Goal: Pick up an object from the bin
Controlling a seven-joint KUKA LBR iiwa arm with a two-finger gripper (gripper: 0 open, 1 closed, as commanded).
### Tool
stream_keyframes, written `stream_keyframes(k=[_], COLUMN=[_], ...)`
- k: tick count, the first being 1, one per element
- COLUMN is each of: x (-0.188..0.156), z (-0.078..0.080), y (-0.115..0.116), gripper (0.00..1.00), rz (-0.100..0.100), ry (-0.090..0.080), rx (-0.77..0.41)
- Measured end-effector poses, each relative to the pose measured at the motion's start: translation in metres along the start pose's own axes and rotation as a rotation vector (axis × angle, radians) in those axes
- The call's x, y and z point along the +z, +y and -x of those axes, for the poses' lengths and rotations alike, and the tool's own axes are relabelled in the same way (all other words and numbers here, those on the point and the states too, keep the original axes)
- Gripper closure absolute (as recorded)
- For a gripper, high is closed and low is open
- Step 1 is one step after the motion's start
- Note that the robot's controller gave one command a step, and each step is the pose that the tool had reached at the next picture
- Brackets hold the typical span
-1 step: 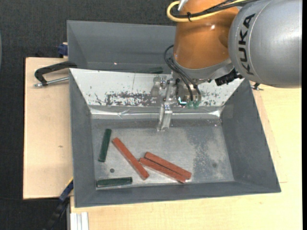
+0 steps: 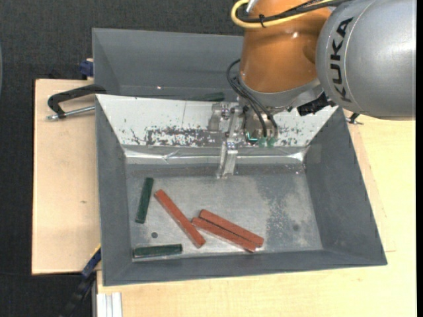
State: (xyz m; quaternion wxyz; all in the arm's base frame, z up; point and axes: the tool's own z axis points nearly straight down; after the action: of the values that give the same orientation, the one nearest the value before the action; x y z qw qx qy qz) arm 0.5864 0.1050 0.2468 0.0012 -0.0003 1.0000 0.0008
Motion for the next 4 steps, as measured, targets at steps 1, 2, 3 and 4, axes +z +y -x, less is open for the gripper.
stream_keyframes(k=[1, 2, 3, 4], x=[0.054, 0.108, 0.157, 0.174], z=[-0.041, -0.060, -0.054, -0.069], y=[-0.005, 0.003, -0.006, -0.014], gripper=[0.00, 0.00, 0.00, 0.00], rz=[0.000, 0.000, 0.000, -0.001], ry=[-0.004, 0.001, 0.001, 0.006], rx=[-0.027, 0.069, 0.176, 0.215])
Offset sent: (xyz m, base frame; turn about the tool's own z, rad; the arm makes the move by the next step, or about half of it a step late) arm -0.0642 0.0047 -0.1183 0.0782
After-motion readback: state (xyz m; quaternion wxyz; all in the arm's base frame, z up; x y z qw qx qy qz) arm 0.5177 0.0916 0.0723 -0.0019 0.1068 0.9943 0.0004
